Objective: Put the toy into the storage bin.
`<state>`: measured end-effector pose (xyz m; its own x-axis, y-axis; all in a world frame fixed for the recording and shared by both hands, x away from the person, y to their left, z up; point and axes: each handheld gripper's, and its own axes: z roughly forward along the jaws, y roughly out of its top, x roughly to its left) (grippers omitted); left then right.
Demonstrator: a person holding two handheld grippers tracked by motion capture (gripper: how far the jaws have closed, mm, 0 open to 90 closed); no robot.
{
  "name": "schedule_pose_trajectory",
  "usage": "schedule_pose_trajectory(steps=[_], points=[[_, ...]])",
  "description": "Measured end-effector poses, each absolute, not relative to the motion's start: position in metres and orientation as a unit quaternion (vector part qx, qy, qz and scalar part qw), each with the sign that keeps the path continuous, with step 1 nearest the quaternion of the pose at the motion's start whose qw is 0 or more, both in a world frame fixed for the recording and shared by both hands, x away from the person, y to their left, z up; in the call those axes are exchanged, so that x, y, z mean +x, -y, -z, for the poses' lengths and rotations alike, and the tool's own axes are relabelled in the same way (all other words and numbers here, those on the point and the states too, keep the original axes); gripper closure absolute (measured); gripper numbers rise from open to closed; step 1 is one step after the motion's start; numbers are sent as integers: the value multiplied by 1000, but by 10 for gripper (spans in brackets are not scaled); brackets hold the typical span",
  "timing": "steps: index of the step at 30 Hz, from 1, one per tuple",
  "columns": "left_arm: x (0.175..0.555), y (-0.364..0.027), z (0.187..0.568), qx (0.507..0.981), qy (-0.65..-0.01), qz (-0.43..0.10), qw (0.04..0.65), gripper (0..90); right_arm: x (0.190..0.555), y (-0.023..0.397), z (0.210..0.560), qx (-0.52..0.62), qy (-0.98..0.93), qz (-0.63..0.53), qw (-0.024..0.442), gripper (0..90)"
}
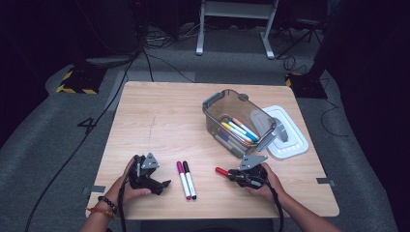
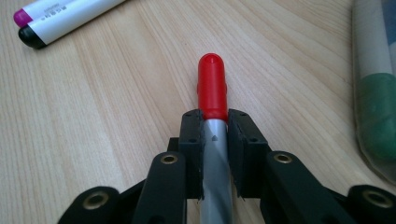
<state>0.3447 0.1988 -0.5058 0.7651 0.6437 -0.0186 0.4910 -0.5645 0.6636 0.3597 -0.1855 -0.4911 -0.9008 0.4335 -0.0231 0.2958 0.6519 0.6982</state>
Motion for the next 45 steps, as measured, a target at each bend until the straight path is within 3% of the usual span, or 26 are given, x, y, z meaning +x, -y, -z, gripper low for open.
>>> schedule_pose_trajectory(steps=[9,14,18,29,45], points=[[345,-199,506,877,-325,-113,336,2,364,180,493,201,-905,-365,82,630],[345,-198,506,877,-324,-113,336,1,367,174,495,198,-903,-372,83,649],[345,-198,506,877,-324,-113,336,1,365,165,495,183,-906,-375,79,730],[345,-198,506,877,-324,-113,336,2,362,166,490,176,-906,-373,90,744],[344,-198,506,877,-326,-115,335,3,338,186,417,165,-862,-462,123,745]])
